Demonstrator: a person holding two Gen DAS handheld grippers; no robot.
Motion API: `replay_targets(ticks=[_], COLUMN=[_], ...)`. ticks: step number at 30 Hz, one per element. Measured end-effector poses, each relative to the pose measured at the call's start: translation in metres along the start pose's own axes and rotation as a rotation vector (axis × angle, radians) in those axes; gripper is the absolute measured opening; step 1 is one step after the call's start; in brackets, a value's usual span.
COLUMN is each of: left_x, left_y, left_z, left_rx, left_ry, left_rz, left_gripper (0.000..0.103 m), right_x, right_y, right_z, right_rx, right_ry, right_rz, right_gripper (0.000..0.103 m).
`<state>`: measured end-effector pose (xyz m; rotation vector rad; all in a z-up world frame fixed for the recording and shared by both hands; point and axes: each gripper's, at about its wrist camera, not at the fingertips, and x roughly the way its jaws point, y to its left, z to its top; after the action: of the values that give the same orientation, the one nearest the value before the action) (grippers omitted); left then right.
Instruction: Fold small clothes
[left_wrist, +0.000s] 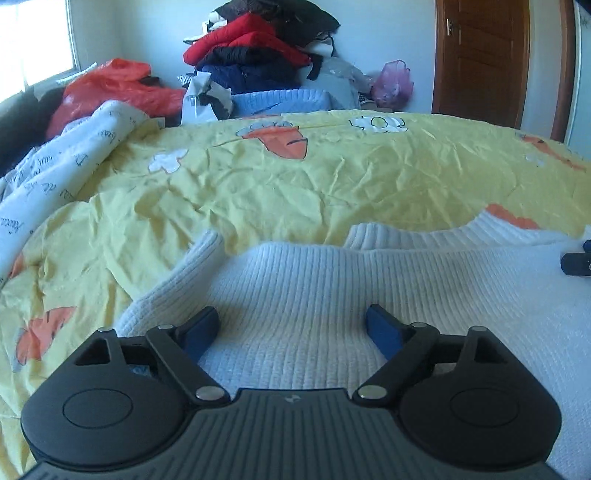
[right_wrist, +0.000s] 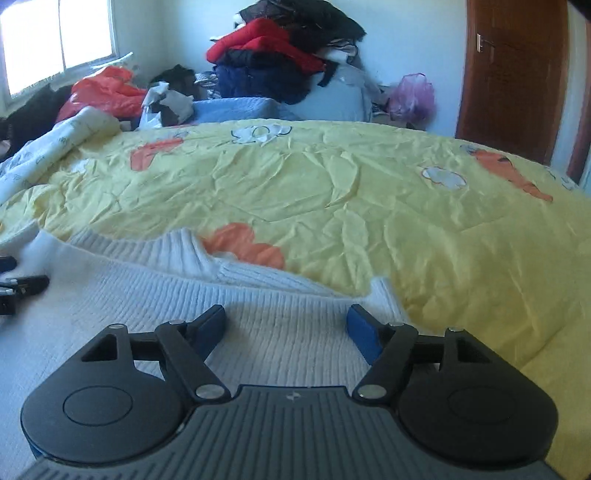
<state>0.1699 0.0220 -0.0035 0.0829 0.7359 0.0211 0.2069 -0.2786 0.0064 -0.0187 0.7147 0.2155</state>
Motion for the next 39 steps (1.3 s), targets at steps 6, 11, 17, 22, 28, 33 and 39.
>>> replay_targets(ticks=[6,11,17,22,28,33,39], left_x=[-0.003,-0.002,-0.001,-0.002,-0.001,-0.004,-0.075], left_y=[-0.006,-0.004,-0.003,-0.003,-0.003,-0.001,0.052], left_z=[-0.004,-0.003,-0.003,-0.003,-0.003,-0.003,-0.019], left_rx=[0.003,0.006,0.005,0.004,0.002,0.0,-0.236], left_ry=[-0.01,-0.009,-0.009,-0.009,-0.01,-0.022,-0.218], left_rz=[0.009,0.01,0.009,0.007,0.007,-0.002,-0.049], left_gripper=[0.089,0.089,0.089,0.089,0.089,0.089,0.089], right_x=[-0.015,-0.049,-0.001,0.007,-0.037,-0.03,-0.031], right_y=[0.016,0.066,0.106,0.1,0.095,0.101,0.094], right_z=[0.002,0.013,0.005,-0.006,-0.007,-0.038,-0.04], right_rx=[0.014,-0.018,-0.125,-0.116,-0.056,-0.168,-0.122], right_ry=[-0.032,-0.096,0.052,0.023,-0.045,-0.066,-0.078], right_rz=[-0.086,0.093,0.091,0.107,0.152,0.129,0.167], right_gripper=[0.07,0.077,0.08,0.081,0.084,0.097,0.098])
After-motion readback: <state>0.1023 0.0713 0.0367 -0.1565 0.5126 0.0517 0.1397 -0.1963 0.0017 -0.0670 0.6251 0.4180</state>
